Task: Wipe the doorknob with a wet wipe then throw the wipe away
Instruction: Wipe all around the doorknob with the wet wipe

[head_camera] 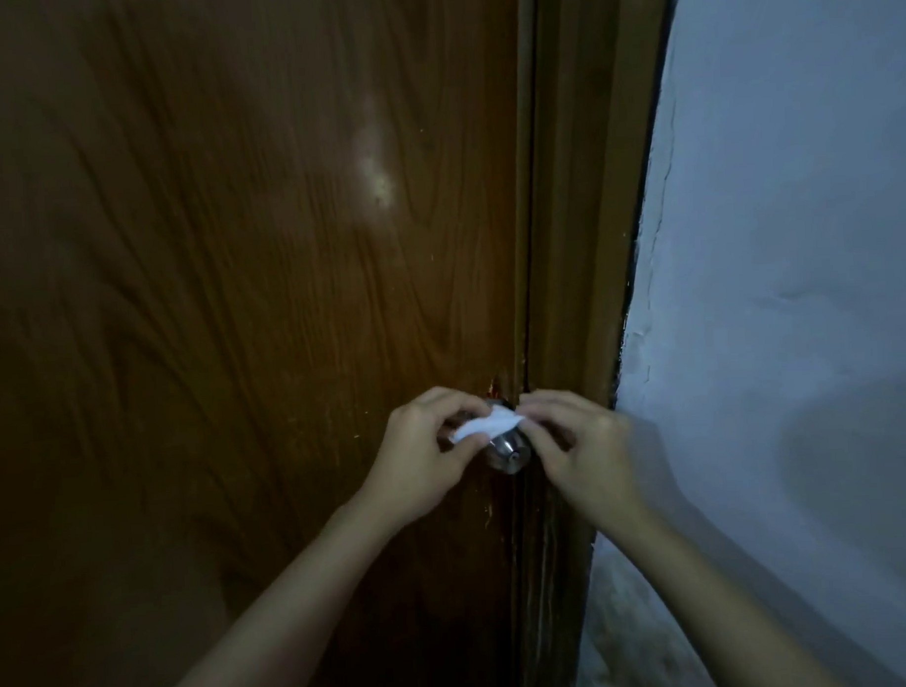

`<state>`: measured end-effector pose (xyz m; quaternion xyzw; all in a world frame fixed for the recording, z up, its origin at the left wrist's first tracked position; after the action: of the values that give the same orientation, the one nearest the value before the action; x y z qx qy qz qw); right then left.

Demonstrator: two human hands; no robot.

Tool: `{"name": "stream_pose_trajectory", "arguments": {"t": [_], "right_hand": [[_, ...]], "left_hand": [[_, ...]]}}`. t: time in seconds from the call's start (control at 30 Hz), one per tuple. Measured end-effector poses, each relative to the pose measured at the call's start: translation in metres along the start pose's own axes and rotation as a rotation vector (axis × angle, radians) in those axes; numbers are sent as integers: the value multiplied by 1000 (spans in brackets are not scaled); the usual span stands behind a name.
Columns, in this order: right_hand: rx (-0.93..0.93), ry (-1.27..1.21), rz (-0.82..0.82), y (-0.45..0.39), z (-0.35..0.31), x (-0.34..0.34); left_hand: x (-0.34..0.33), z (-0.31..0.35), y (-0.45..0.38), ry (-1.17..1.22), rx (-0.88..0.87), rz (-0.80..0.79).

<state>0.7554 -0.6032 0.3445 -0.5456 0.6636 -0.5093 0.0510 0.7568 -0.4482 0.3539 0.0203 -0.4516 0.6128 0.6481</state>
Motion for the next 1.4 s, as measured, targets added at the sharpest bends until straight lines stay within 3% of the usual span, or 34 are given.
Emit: {"name": "stream_pose_trajectory", "arguments": {"t": [0.1, 0.2, 0.27, 0.47, 0.77, 0.83, 0.93, 1.0, 1.13, 1.23, 1.4], "right_hand": [[66, 72, -8, -19, -5, -2], [115, 74, -299, -15, 2, -22], [108, 78, -389, -6, 11, -32], [-23, 42, -154, 19, 23, -30], [-23, 53, -184, 46, 27, -25], [-14, 80, -114, 43, 22, -13], [38, 110, 25, 21, 9, -5], [36, 121, -26, 4, 4, -15], [-14, 99, -249, 3, 15, -39], [-18, 89, -157, 13, 16, -36], [145, 235, -142, 30, 9, -41]], "left_hand": [[2, 9, -10, -98, -110, 90], [-15, -4, -12, -145, -75, -13], [-30, -14, -6, -126, -37, -95], [-47, -13, 11, -202, -115, 16], [-59, 1, 30, -360, -313, 28], [-56, 4, 32, -342, -335, 31], [-41, 4, 21, -317, -286, 173], [-34, -1, 12, -326, -202, 247], [-41, -20, 15, -273, -24, 212], [-45, -23, 27, -165, -3, 258], [-51, -26, 39, -25, 82, 374]]}}
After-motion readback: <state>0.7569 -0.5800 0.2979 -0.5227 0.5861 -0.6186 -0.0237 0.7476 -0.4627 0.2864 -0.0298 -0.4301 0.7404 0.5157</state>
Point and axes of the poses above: each hand's wrist, its own y-axis away from the middle knuckle, its own x-axis out of the back of the hand, z = x × y, the point moved 6 cm from there along -y, towards the middle knuckle, and after that the axes turned 2 degrees about -z, right-handed, at the moved point
